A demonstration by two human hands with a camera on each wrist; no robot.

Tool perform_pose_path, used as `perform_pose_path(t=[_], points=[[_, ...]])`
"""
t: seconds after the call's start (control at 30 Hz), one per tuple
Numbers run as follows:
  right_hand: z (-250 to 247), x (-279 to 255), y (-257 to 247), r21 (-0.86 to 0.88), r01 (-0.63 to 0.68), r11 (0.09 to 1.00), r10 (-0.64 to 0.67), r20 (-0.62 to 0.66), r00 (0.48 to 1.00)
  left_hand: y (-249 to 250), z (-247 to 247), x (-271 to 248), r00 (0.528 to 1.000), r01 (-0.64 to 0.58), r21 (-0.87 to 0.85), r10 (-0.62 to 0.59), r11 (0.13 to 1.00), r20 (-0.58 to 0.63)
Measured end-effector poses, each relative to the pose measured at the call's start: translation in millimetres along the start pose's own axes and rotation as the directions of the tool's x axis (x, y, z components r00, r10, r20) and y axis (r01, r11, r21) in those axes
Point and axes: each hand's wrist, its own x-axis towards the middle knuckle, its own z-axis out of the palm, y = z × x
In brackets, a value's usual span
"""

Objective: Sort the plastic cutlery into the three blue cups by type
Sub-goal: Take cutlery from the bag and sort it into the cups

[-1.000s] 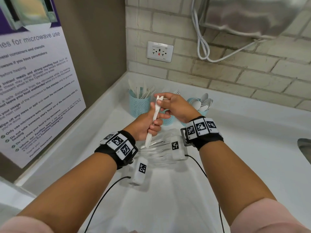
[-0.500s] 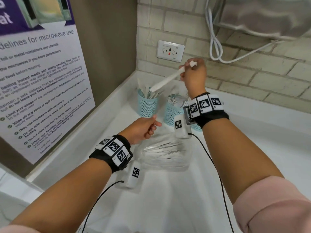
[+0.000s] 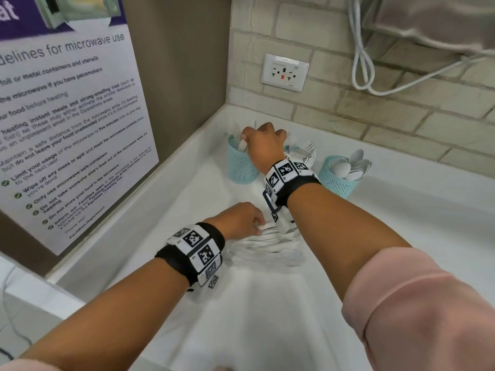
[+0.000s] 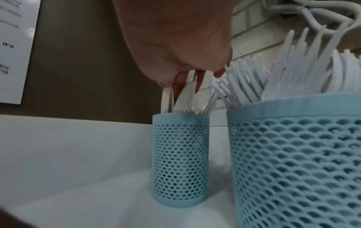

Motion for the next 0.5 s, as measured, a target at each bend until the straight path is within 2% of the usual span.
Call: perform_pose_path(t=[0.13, 0.23, 0.27, 0.33, 0.37, 0.4, 0.43, 0.5], points=[[-6, -1, 0, -0.025, 0.012, 1.0, -0.01, 0.086, 0.996, 1, 3, 0, 0.999, -0.006, 0.102, 0.01, 0.995, -0.044], [-28, -3, 4, 0.019, -0.048, 0.999, 0.046, 0.097, 0.994, 5, 5, 2, 0.995, -0.054, 0.121, 0.063, 0.991, -0.078], [-37, -4, 8, 0.081, -0.081, 0.993, 0.076, 0.062, 0.995, 7, 6, 2, 0.994, -0.074, 0.111, 0.082, 0.991, -0.075], [-61, -13, 14, 0.358, -0.156, 0.921, 0.146, 0.055, 0.988, 11, 8, 3, 0.992, -0.11, 0.127, 0.117, 0.986, -0.047], [-71, -19, 18, 0.469, -0.208, 0.858, 0.175, 0.113, 0.978, 13, 10, 4, 0.991, -0.122, 0.146, 0.127, 0.982, -0.028], [-81, -28, 22, 0.489, -0.251, 0.836, 0.172, 0.201, 0.964, 15, 11, 5, 0.991, -0.125, 0.166, 0.129, 0.978, -0.014], [-91, -37, 24, 0.41, -0.278, 0.869, 0.146, 0.325, 0.935, 16, 13, 7, 0.992, -0.12, 0.18, 0.123, 0.976, -0.006], [-96, -54, 29, 0.15, -0.265, 0.953, 0.132, 0.579, 0.804, 19, 15, 9, 0.994, -0.102, 0.2, 0.105, 0.974, -0.003]])
